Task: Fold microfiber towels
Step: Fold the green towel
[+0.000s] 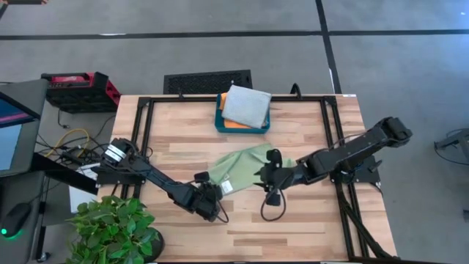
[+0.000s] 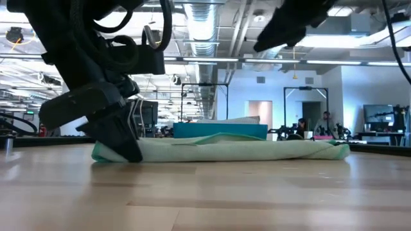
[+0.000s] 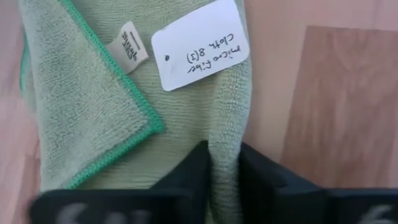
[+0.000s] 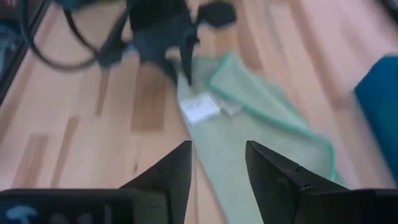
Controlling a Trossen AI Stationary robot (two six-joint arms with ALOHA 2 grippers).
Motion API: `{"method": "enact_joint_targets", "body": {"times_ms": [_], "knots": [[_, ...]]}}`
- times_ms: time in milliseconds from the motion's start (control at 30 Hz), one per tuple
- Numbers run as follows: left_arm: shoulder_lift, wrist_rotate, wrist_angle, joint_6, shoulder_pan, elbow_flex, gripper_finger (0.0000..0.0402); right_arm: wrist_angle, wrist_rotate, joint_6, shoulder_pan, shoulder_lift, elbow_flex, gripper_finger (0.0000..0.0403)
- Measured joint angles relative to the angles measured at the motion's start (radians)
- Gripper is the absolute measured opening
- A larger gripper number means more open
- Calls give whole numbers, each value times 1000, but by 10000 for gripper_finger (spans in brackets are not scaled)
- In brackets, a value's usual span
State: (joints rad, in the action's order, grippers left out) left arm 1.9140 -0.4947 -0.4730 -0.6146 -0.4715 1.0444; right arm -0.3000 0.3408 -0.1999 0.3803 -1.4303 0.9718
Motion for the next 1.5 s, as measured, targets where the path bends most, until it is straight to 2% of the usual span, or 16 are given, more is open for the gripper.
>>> {"method": "enact_joint_targets", "body": {"times_ms": [67, 100, 267, 500, 667, 767, 1167, 1500], "knots": [[-11, 5, -28, 9, -8, 18, 22, -42, -24, -18, 11, -2, 0, 168], [-20, 5, -49, 19, -9, 27, 13, -53, -33, -21, 16, -4, 0, 165], [-60, 8, -208, 27, -4, 122, 3, -64, -59, -11, 33, -61, -1, 154], [-66, 27, -372, 57, 21, 286, 1, -47, -53, 123, 45, -202, 0, 150], [-66, 48, -469, 109, 44, 410, 1, 23, 22, 129, 45, -259, 0, 152], [-66, 53, -517, 140, 53, 468, 0, 50, 76, 131, 44, -261, 0, 152], [-69, 46, -630, 248, 62, 654, 0, 51, 153, 132, 1, -260, 0, 144], [-68, 65, -714, 212, 63, 662, 0, 47, 222, 173, 44, -219, -1, 130]]}}
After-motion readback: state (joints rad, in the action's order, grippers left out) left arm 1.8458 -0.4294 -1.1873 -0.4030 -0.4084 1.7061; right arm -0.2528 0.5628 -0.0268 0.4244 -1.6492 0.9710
